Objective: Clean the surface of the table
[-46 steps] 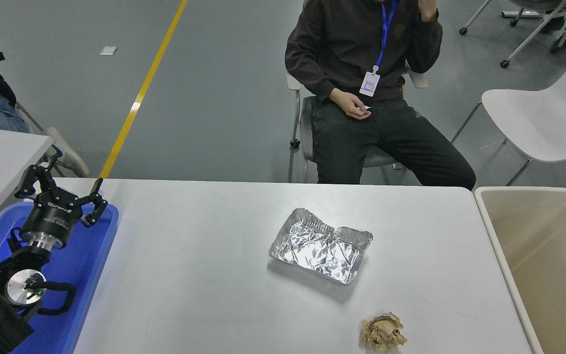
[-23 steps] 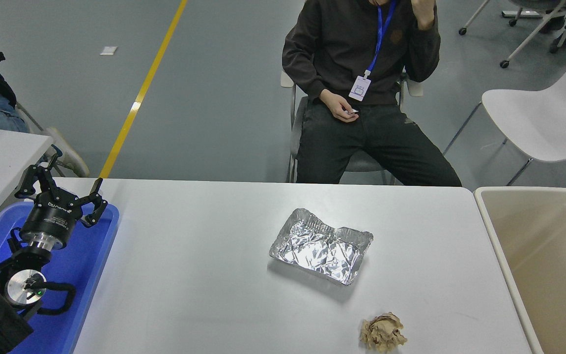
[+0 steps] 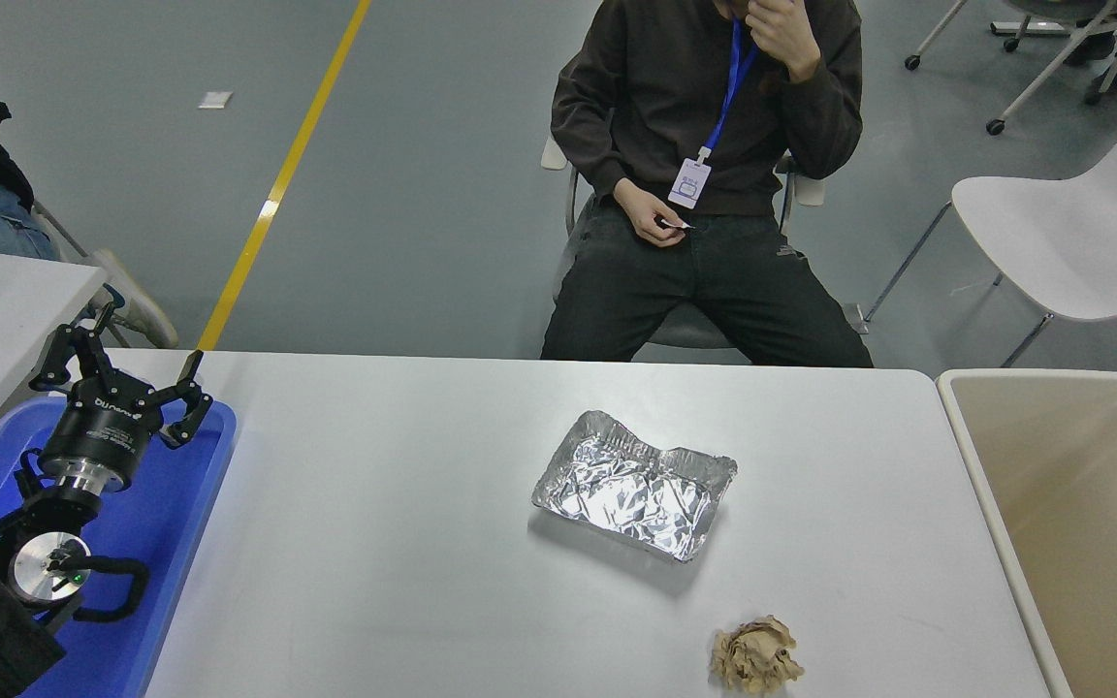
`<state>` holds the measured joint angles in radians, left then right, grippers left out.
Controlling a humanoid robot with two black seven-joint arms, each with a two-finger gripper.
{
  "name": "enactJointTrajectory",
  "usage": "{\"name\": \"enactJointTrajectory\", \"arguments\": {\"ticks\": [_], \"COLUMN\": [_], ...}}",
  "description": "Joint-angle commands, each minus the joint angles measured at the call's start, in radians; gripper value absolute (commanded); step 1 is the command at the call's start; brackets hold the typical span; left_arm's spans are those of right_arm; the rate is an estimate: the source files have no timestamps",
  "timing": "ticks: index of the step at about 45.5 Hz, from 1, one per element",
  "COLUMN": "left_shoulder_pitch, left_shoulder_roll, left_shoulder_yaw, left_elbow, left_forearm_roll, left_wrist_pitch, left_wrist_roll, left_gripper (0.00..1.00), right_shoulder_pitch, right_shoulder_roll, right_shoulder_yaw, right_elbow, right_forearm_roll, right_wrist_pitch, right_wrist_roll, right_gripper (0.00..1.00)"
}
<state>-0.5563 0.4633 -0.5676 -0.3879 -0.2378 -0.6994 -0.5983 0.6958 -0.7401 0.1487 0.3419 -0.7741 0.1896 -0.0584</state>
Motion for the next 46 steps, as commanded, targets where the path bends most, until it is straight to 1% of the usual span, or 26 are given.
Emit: {"name": "enactJointTrajectory", "arguments": {"ticks": [1, 15, 24, 38, 39, 42, 43, 45, 46], "left_shoulder_pitch": [0.0, 0.001, 0.0, 0.001, 0.001, 0.001, 0.0, 0.001, 0.0], "left_shoulder_roll": [0.0, 0.0, 0.0, 0.0, 0.0, 0.0, 0.0, 0.0, 0.0], "left_shoulder_yaw": [0.0, 0.0, 0.0, 0.0, 0.0, 0.0, 0.0, 0.0, 0.0], "left_elbow": [0.0, 0.0, 0.0, 0.0, 0.0, 0.0, 0.0, 0.0, 0.0], "left_forearm_roll": [0.0, 0.0, 0.0, 0.0, 0.0, 0.0, 0.0, 0.0, 0.0], "left_wrist_pitch": [0.0, 0.0, 0.0, 0.0, 0.0, 0.0, 0.0, 0.0, 0.0], "left_wrist_roll": [0.0, 0.0, 0.0, 0.0, 0.0, 0.0, 0.0, 0.0, 0.0], "left_gripper": [1.0, 1.0, 1.0, 1.0, 1.0, 1.0, 1.0, 1.0, 1.0], "right_shoulder_pitch": [-0.039, -0.048, -0.048, -0.048, -0.047, -0.047, -0.047, -0.045, -0.044], "right_shoulder_roll": [0.091, 0.149, 0.215, 0.222, 0.222, 0.225, 0.228, 0.229, 0.229], "right_shoulder_yaw": [-0.001, -0.006, -0.006, -0.003, -0.003, -0.001, -0.001, -0.003, -0.001], "right_elbow": [-0.083, -0.092, -0.188, -0.198, -0.199, -0.196, -0.195, -0.195, -0.195], "right_forearm_roll": [0.007, 0.012, 0.013, 0.015, 0.015, 0.016, 0.016, 0.016, 0.016], "right_wrist_pitch": [-0.05, -0.11, -0.131, -0.141, -0.144, -0.179, -0.191, -0.214, -0.219], "right_wrist_roll": [0.011, 0.009, 0.009, 0.009, 0.009, 0.009, 0.009, 0.009, 0.009], "right_gripper": [0.0, 0.0, 0.0, 0.0, 0.12, 0.41, 0.52, 0.79, 0.88]}}
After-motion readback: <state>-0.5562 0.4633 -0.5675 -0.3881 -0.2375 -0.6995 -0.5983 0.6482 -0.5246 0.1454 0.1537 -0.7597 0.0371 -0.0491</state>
